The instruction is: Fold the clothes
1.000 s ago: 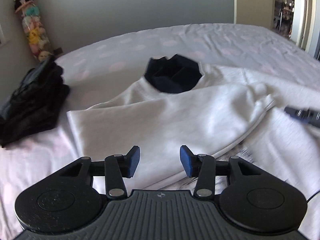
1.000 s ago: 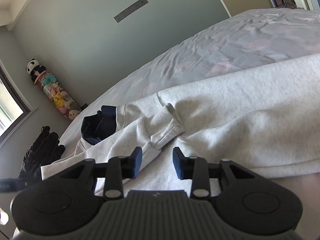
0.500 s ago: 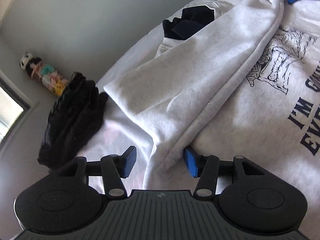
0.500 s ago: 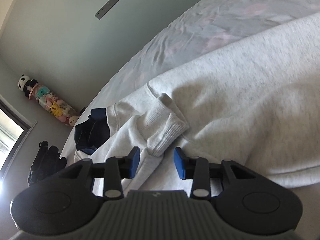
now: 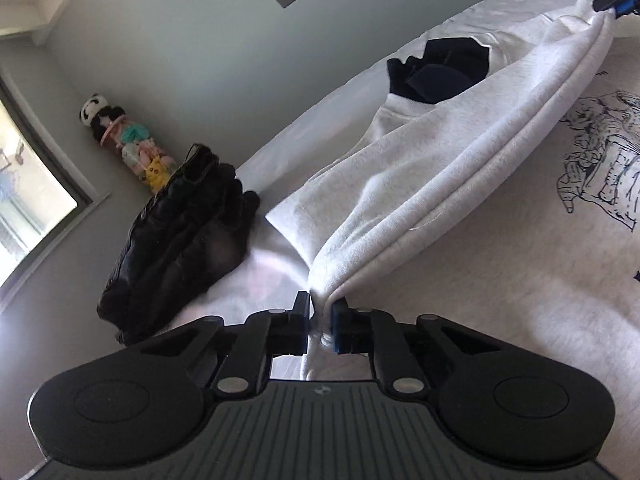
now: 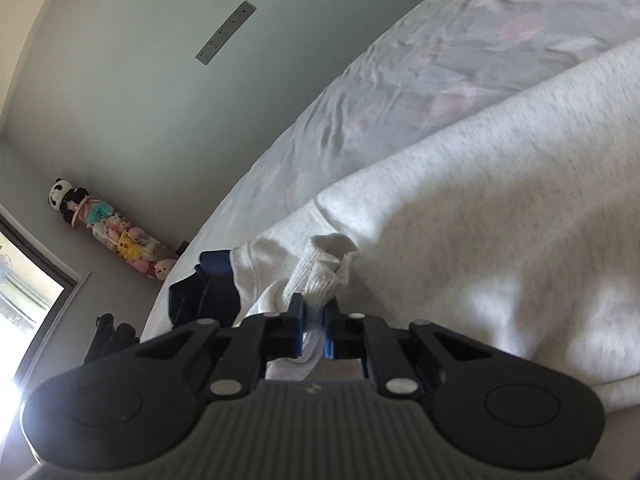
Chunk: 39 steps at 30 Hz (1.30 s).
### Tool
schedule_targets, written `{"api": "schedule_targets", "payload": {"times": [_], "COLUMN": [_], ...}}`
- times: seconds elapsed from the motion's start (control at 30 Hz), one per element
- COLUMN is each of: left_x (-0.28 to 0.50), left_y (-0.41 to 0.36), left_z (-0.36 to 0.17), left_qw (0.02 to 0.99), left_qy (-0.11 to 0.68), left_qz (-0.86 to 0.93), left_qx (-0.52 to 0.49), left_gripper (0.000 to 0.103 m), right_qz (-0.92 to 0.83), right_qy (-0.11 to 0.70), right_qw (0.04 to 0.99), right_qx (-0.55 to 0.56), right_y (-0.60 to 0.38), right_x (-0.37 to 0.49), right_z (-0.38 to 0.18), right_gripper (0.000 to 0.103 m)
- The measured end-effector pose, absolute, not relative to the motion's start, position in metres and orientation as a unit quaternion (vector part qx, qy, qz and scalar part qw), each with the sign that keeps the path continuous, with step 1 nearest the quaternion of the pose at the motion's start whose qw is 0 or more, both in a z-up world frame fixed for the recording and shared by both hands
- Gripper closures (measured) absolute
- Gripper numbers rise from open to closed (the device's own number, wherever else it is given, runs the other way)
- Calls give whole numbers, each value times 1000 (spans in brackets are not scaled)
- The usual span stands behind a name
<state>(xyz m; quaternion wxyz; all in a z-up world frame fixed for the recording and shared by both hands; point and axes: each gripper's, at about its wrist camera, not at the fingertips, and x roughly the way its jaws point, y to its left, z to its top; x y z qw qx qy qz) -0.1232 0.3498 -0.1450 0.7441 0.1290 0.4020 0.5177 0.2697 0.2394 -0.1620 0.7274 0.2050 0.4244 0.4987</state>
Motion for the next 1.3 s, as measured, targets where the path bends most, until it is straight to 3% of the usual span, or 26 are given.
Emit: {"api": "schedule_targets", "payload": {"times": [0.27, 0.43, 0.53, 0.63, 0.73, 0.83, 1.1, 1.2, 1.3], "left_x": [-131, -141, -156, -174, -184, -179, -127, -123, -124], "left_y": [354, 353, 353, 353, 349, 341, 305, 300, 295], "left_z": [-171, -162, -143, -128, -109, -97, -127, -142, -153], "left_qw": [741, 756, 777, 778, 785, 796, 812, 809, 809], "left_qy": [430, 417, 395, 378, 334, 297, 306, 315, 307], "left_qz": [506, 501, 491, 496, 507, 502, 482, 483, 492], "left_qx": [102, 57, -12, -75, -123, -161, -121, -111, -92], "left_gripper": [91, 91, 77, 74, 72, 68, 67, 64, 51], "right_qz": [474, 475, 470, 467, 463, 455, 521, 522, 507], "right_qy": [448, 438, 446, 448, 432, 396, 238, 256, 290], "right_qw": [745, 755, 753, 755, 770, 796, 817, 807, 802], "right_qx": [138, 112, 115, 106, 81, 46, -70, -104, -127], "right_y": [234, 236, 231, 226, 217, 209, 214, 224, 229], "right_x": [255, 254, 255, 252, 245, 239, 201, 200, 206], "right_z": [-175, -183, -181, -175, -166, -153, -127, -142, -160], "right_gripper": [93, 94, 94, 91, 81, 80, 77, 77, 78]}}
